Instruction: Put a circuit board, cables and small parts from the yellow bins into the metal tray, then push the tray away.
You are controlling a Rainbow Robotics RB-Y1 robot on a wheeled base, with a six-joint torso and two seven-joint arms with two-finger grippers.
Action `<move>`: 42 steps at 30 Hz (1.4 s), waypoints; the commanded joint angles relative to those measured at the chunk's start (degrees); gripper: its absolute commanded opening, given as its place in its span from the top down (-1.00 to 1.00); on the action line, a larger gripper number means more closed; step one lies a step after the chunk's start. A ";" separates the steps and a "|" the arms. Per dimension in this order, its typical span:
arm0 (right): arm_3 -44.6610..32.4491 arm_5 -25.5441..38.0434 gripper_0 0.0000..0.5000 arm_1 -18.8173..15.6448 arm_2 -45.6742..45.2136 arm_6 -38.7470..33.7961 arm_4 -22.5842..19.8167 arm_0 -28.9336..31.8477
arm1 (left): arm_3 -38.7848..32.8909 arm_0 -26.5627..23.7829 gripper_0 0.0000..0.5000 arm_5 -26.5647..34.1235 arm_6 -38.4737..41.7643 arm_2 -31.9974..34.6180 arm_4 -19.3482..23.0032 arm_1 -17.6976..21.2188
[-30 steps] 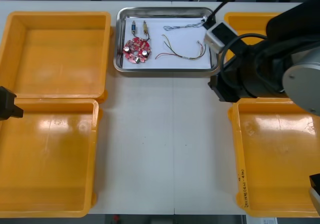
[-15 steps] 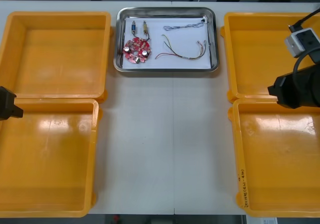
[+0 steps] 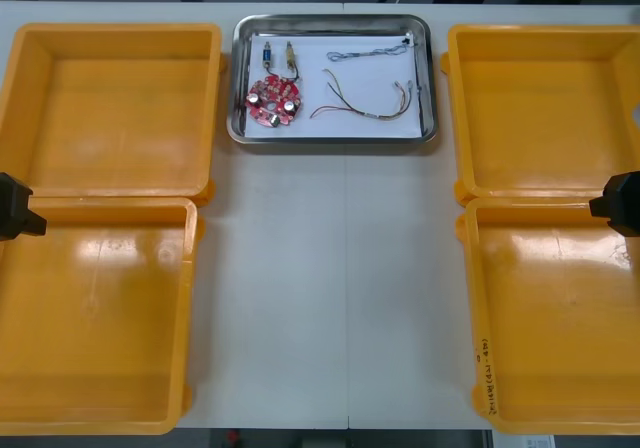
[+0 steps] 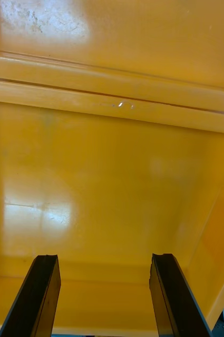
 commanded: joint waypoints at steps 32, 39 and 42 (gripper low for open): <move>7.33 0.14 -1.00 -3.08 -4.46 -8.04 -3.00 0.95 | -1.52 0.84 -1.00 0.37 -5.01 1.64 -0.43 2.55; 7.33 0.14 -1.00 -3.08 -4.46 -8.04 -3.26 1.39 | -1.52 0.84 -1.00 0.37 -5.01 1.64 -0.43 2.55; 7.33 0.14 -1.00 -3.08 -4.46 -8.04 -3.26 1.39 | -1.52 0.84 -1.00 0.37 -5.01 1.64 -0.43 2.55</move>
